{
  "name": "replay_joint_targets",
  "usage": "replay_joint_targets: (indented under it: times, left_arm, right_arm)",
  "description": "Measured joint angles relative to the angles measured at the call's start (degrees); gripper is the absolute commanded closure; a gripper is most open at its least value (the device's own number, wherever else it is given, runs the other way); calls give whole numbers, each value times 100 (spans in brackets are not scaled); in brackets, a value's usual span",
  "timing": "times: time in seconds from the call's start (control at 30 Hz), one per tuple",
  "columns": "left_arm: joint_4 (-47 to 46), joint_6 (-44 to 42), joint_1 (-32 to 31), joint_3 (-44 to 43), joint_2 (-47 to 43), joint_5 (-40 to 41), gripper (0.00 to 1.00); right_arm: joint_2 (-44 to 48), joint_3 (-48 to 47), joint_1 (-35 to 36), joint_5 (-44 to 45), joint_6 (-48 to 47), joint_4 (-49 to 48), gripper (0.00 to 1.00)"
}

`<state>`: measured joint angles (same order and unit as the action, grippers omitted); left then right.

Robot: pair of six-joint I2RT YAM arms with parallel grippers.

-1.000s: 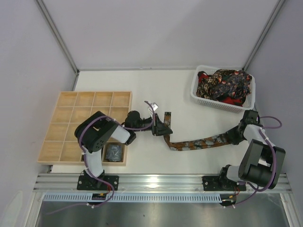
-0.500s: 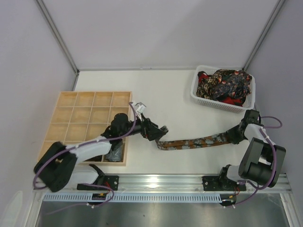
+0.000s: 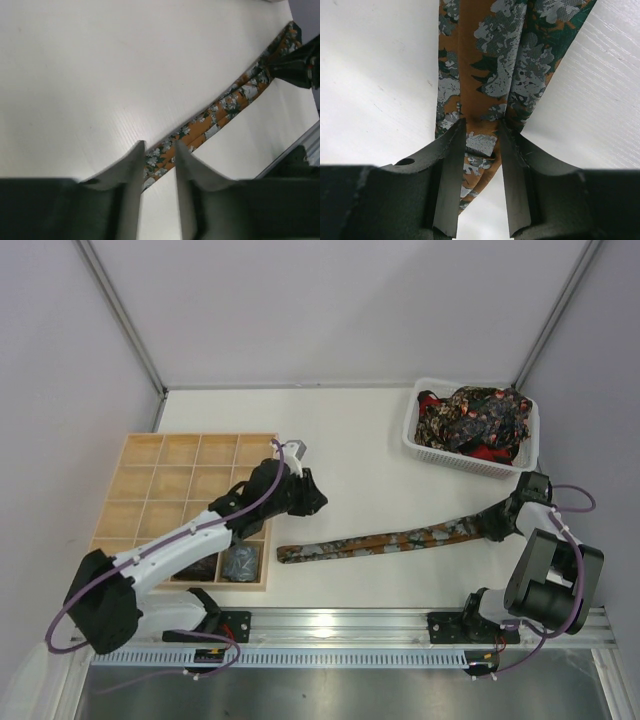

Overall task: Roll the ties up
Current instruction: Flatten the tie

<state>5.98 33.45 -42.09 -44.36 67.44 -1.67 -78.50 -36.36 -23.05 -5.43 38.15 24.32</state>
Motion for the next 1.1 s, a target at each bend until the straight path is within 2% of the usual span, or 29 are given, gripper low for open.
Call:
replay_joint_targets:
  times: [0.17, 0.33, 0.47, 0.63, 0.77, 0.8, 0.93, 1.0, 1.07, 1.1]
  left_arm:
    - [549, 216, -136, -122, 706, 4, 89]
    - [988, 533, -442, -125, 1189, 28, 87]
    - [1255, 671, -581, -125, 1193, 160, 82]
    - [1631, 728, -608, -125, 675, 424, 67]
    - [2070, 732, -605, -177, 142, 610, 58]
    - [2210, 728, -592, -208, 9, 638, 53]
    - [2649, 741, -389, -330, -450, 614, 38]
    - [2848, 756, -197, -404, -693, 575, 35]
    - [2999, 745, -42, -498, -933, 538, 25]
    - [3064, 717, 26, -562, -1045, 498, 24]
  right_arm:
    - [-57, -70, -81, -28, 66, 83, 61]
    - [81, -74, -24, 13, 0, 188, 57]
    - [330, -122, 345, 254, -166, 772, 54]
    - [651, -828, 1423, 551, -227, 1541, 46]
    - [752, -1445, 2251, 638, -278, 1639, 47]
    - [741, -1556, 2487, 599, -284, 1633, 47]
    - [553, -1665, 3469, 345, -236, 1517, 48]
    - [404, -1624, 3886, 286, -177, 1467, 50]
    - [323, -1499, 4072, 304, -101, 1445, 51]
    - [306, -1390, 4096, 339, -46, 1456, 51]
